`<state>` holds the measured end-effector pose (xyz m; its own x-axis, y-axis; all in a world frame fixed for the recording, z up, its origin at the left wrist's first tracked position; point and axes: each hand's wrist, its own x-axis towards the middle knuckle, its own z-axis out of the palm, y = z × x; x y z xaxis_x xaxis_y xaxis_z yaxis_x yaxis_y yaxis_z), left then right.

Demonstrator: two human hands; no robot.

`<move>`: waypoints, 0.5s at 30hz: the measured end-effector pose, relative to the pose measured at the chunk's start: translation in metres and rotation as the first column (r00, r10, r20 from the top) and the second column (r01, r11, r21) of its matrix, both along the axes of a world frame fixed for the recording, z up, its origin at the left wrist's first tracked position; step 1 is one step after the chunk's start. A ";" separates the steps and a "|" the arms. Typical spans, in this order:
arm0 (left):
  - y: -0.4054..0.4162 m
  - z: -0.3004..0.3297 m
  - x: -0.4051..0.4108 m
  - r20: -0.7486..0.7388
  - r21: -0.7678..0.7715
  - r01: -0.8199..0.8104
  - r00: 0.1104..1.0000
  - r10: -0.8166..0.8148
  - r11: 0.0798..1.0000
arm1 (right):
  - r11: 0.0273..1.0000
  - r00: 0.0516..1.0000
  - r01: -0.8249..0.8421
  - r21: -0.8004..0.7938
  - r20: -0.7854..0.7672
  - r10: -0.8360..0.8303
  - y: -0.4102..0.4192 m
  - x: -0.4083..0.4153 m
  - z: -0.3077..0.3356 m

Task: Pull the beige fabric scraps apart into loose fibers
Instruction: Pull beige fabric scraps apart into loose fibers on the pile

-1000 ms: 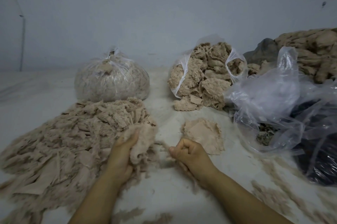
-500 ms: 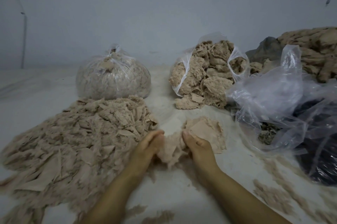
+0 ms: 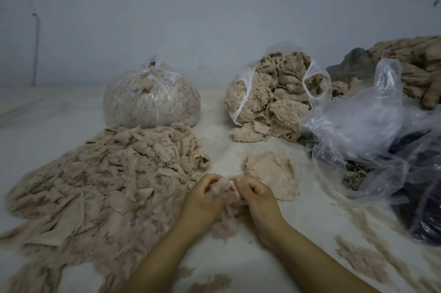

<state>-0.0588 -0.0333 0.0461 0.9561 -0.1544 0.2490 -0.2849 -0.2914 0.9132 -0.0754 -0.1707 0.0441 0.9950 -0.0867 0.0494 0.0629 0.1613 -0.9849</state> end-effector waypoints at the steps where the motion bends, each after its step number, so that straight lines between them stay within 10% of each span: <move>1: -0.001 0.002 0.001 -0.040 -0.126 -0.006 0.999 0.001 0.992 | 1.000 1.000 0.012 0.006 0.016 -0.013 0.000 0.000 0.001; 5: 0.003 0.007 -0.003 -0.328 -0.492 0.040 0.917 -0.228 0.870 | 0.987 0.993 0.109 0.122 0.026 -0.113 -0.002 0.001 0.003; 10: -0.004 0.001 0.000 -0.375 -0.473 0.015 0.901 -0.217 0.881 | 0.969 0.968 0.244 0.026 0.055 -0.245 0.000 0.007 0.002; 15: -0.005 -0.004 0.003 -0.108 -0.218 0.102 0.986 -0.128 0.971 | 0.958 0.954 0.242 -0.153 0.218 -0.206 0.011 0.005 0.009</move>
